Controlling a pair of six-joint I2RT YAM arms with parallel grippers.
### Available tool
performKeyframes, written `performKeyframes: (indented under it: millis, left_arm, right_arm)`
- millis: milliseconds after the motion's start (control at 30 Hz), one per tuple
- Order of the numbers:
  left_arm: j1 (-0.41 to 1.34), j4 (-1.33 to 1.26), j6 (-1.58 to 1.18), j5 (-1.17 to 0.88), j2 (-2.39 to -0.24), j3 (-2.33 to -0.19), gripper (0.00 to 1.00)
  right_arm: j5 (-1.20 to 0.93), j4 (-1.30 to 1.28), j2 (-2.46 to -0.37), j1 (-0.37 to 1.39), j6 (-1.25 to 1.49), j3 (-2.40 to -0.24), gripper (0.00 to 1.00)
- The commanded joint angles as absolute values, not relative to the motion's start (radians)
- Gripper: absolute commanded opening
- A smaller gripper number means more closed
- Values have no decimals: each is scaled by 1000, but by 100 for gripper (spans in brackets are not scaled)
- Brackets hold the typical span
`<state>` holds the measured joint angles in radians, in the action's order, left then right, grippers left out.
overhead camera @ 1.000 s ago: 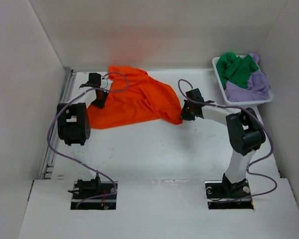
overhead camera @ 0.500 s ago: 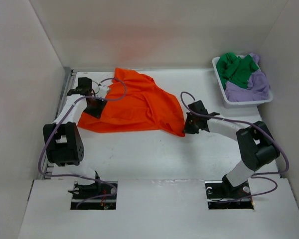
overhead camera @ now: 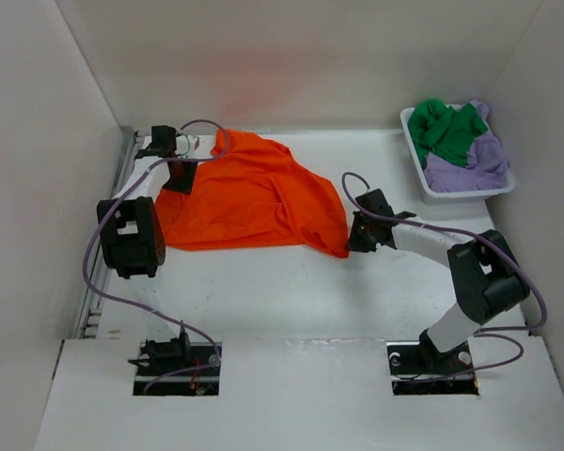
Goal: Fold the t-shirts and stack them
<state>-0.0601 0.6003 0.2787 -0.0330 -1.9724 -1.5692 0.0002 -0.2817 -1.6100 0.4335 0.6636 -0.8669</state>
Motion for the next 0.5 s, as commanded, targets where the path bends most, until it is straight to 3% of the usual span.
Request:
performKeyframes:
  millis: [0, 300, 467]
  left_arm:
    - [-54, 655, 241, -23, -1953, -1548, 39]
    - [-56, 692, 238, 3, -1950, -1473, 39]
    - [-58, 706, 233, -5, -1982, -1483, 36]
  right_arm:
    - [17, -279, -1585, 439, 678, -882, 18]
    - [17, -281, -1606, 441, 667, -879, 27]
    - [18, -284, -1597, 441, 661, -882, 38]
